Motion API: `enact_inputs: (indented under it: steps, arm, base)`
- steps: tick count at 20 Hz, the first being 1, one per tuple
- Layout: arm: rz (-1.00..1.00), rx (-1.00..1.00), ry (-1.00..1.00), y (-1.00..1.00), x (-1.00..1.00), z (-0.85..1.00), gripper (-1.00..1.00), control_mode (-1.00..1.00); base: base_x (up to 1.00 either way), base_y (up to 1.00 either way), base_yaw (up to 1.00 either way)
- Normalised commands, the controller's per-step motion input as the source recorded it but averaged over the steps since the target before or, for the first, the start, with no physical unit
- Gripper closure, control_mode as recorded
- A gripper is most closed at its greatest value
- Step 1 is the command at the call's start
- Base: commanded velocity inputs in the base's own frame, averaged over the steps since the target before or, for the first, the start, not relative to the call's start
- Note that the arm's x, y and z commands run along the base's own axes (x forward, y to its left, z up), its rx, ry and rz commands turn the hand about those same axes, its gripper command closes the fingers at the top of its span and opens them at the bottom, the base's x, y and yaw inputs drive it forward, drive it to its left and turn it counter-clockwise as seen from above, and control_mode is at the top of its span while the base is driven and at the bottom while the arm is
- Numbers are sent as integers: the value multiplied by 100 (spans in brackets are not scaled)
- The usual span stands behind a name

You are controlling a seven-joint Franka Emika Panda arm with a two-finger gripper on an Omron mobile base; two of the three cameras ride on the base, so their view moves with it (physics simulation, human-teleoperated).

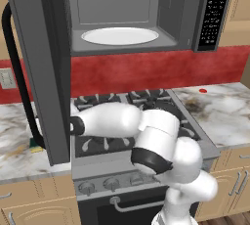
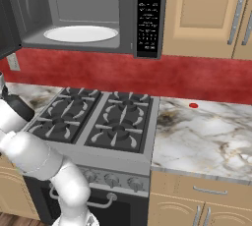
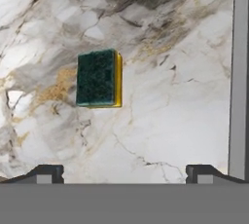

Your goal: Place the sponge inside the microwave to prepare for sanitizing.

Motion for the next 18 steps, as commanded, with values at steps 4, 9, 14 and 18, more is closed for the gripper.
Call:
enact_inputs:
  steps: [4, 9, 14, 18]
  arm:
    - [0, -1, 0, 5, 0, -6, -100, -100]
    - [0, 0, 0, 4, 1, -15, -100, -100]
    - [0, 0, 0, 0, 0, -12, -100, -100]
    - [0, 0, 0, 0, 0, -6, -100, -100]
  base:
    - [0, 0, 0]
    - [0, 0, 0]
    - [0, 0, 0]
    - [0, 0, 0]
